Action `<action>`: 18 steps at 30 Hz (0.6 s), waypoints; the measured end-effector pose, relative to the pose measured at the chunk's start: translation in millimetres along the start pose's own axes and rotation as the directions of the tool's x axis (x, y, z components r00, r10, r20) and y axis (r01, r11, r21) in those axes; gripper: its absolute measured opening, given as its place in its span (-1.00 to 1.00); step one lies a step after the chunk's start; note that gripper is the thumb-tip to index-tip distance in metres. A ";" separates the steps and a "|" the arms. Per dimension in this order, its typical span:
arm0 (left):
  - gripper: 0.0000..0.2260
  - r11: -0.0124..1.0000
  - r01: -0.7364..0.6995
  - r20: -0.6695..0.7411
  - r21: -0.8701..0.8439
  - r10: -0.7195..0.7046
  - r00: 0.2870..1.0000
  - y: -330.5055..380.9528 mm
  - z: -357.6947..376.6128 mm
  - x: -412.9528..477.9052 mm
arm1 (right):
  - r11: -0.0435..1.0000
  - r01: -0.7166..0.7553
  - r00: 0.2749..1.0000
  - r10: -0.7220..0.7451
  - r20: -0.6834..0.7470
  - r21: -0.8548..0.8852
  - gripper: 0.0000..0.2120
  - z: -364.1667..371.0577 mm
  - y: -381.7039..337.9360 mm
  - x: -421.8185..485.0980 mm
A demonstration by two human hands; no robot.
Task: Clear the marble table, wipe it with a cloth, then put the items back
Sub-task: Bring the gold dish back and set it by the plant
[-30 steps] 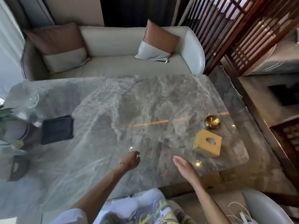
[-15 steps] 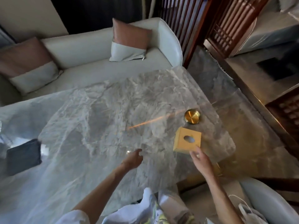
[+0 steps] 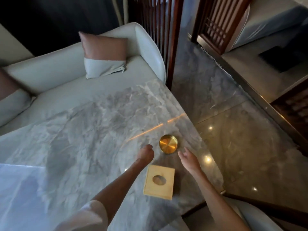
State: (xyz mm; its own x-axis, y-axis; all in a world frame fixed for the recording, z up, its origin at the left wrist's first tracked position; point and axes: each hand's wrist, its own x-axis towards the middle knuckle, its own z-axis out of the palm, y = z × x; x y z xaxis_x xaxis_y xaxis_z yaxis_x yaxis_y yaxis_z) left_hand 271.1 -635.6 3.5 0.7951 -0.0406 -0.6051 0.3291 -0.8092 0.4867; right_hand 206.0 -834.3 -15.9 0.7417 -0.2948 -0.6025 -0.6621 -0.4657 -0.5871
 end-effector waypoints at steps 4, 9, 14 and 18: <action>-0.69 0.999 0.037 0.043 0.006 -0.037 0.998 29.9 22.8 50.6 | 0.997 0.034 0.998 -0.038 0.055 0.070 -0.66 8.2 -3.7 44.1; -0.56 0.949 0.107 0.095 -0.296 -0.082 0.992 37.9 22.0 52.8 | 0.968 -0.007 0.986 -0.035 0.162 0.250 -0.64 14.7 -13.0 50.8; -0.83 0.811 0.016 -0.094 -0.585 -0.088 0.992 33.9 -39.2 18.9 | 0.919 0.099 0.983 -0.150 0.106 0.382 -0.79 7.7 -70.5 27.4; -0.85 0.665 -0.061 -0.144 -0.744 -0.071 0.987 -2.0 -90.8 -29.3 | 0.877 0.092 0.978 -0.168 0.123 0.471 -0.91 33.1 -123.5 -6.9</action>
State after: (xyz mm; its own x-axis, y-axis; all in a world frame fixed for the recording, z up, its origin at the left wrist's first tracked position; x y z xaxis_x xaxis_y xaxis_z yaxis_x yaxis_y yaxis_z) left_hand 293.4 -579.5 77.5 0.8350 0.1021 -0.5408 0.5495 -0.0999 0.8295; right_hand 279.1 -747.2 42.9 0.8234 -0.1080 -0.5571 -0.5637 -0.0427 -0.8249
